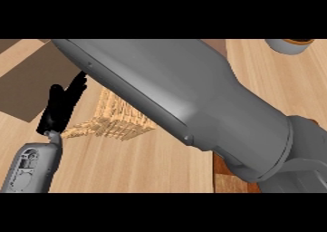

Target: Pick the cupcake from the cutting board and place it in the basket

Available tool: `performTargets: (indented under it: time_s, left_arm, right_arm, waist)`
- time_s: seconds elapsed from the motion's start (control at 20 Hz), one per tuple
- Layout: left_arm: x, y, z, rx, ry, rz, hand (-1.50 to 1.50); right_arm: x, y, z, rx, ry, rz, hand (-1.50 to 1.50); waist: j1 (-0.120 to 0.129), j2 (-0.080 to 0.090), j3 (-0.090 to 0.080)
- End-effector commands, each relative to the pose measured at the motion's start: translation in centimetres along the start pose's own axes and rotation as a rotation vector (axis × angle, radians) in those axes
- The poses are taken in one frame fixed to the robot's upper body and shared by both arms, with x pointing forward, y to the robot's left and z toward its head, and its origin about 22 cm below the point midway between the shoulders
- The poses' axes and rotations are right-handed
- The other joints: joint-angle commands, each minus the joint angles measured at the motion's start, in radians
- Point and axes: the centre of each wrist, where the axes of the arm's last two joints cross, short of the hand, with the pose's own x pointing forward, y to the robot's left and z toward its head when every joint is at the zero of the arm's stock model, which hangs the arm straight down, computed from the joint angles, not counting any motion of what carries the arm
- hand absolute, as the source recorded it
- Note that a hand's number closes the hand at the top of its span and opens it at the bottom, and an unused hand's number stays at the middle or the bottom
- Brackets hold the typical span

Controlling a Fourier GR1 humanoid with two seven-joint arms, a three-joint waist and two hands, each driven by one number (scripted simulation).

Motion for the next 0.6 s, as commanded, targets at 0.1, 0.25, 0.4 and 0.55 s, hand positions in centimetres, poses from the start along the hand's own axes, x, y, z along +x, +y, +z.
performTargets:
  time_s: [0.1,0.25,0.4,0.55]
  left_arm:
    - [-1.5,0.5,0.3,0.033,0.024,0.036,0.00]
    - [-1.1,0.4,0.6,0.054,0.023,0.019,0.00]
    - [-2.7,-0.1,1.8,0.045,0.024,0.023,0.00]
    - [-2.8,-0.8,1.0,0.049,0.035,0.030,0.00]
  right_arm:
    - [-0.6,1.9,-0.1,0.036,0.148,0.061,1.50]
    - [-1.5,2.7,-0.9,0.084,0.073,0.046,1.50]
    - [-2.6,4.1,-0.9,0.124,0.067,0.004,1.50]
    - [-3.7,5.9,-1.3,0.138,0.062,0.018,1.50]
  waist:
    - [-0.038,0.000,0.000]
    - [-0.062,-0.003,0.002]
    - [-0.066,-0.005,0.003]
    - [-0.068,-0.001,0.002]
